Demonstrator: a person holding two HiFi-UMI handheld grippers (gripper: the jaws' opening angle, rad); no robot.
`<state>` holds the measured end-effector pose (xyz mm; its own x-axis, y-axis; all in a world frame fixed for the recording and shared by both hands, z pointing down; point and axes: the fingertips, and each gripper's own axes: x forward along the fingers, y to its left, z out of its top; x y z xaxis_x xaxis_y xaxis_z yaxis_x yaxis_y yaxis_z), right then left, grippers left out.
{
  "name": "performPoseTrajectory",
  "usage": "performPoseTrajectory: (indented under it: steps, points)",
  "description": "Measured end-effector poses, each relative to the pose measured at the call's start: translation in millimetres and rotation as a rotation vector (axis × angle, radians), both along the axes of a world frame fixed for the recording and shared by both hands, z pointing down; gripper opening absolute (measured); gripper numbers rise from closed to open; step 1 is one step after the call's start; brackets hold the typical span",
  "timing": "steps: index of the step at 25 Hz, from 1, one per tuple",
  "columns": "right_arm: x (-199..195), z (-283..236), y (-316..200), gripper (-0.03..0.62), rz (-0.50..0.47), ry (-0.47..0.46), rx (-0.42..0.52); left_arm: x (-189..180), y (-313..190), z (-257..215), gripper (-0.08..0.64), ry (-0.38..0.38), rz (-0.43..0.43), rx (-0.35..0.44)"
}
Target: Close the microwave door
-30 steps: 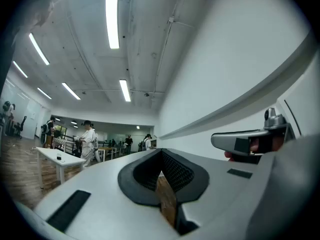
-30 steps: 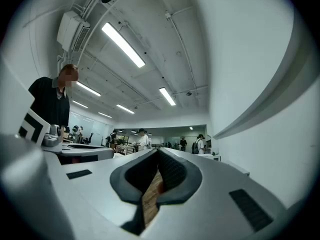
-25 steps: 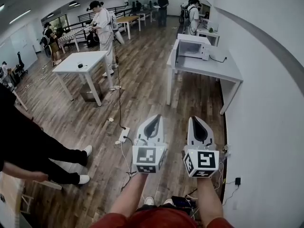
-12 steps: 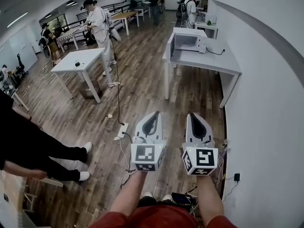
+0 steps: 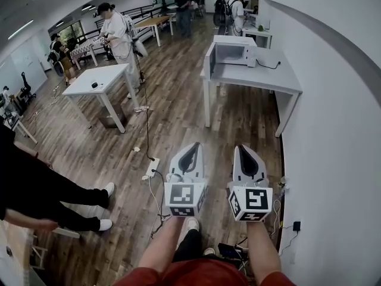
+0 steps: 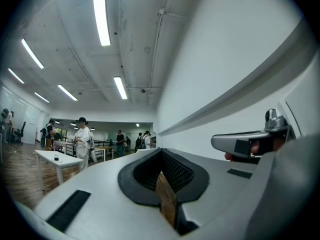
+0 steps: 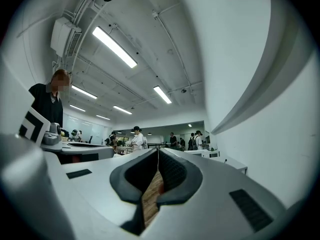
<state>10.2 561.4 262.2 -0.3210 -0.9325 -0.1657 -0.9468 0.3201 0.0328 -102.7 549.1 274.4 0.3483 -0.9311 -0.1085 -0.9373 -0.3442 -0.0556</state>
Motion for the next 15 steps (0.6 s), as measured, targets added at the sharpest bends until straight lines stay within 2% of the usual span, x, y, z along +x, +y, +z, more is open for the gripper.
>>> performPoseTrajectory:
  steps: [9,15]
  points:
    - [-11,6,-47,0.028,-0.007,0.016,0.002,-6,-47,7,0.026,0.014,-0.001,0.004]
    - [-27,13,-99,0.028,0.001,0.03,-0.007,-20,-97,14,0.026,0.027,0.006,0.002]
